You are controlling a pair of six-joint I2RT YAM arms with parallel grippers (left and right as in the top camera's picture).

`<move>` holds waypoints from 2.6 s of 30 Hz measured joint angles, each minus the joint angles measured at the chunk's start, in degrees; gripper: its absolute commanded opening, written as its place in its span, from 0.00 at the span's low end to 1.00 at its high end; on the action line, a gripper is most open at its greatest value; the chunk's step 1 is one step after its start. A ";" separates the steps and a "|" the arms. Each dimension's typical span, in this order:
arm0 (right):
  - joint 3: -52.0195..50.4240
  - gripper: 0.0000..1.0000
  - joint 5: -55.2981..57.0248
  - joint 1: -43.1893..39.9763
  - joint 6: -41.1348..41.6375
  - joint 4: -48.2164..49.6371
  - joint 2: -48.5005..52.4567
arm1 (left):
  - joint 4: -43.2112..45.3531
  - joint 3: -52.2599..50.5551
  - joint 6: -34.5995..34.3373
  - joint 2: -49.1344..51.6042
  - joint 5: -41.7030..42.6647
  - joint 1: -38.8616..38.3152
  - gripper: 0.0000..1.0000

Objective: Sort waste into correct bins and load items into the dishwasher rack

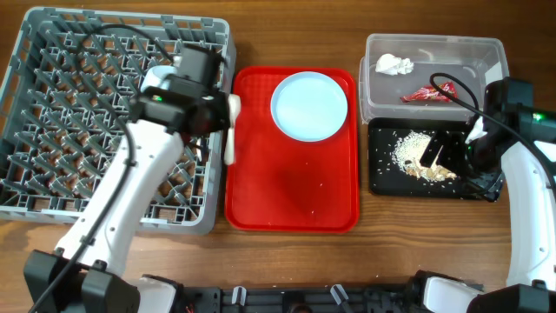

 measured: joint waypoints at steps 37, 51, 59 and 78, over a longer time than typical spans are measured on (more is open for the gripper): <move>0.00 1.00 -0.02 0.00 0.00 -0.31 0.00 | 25.57 -0.11 -21.66 25.05 1.84 -9.49 0.49; 0.00 1.00 0.00 0.00 0.02 -0.48 0.00 | 29.53 -0.11 -26.10 29.35 -1.36 -8.44 0.53; 0.00 1.00 -0.02 0.00 0.00 -0.72 0.00 | 28.13 0.00 -26.08 30.23 -1.44 -11.04 0.54; 0.00 1.00 -0.02 0.00 0.00 -1.20 0.00 | 27.71 0.68 -26.12 30.97 -2.05 -11.13 0.28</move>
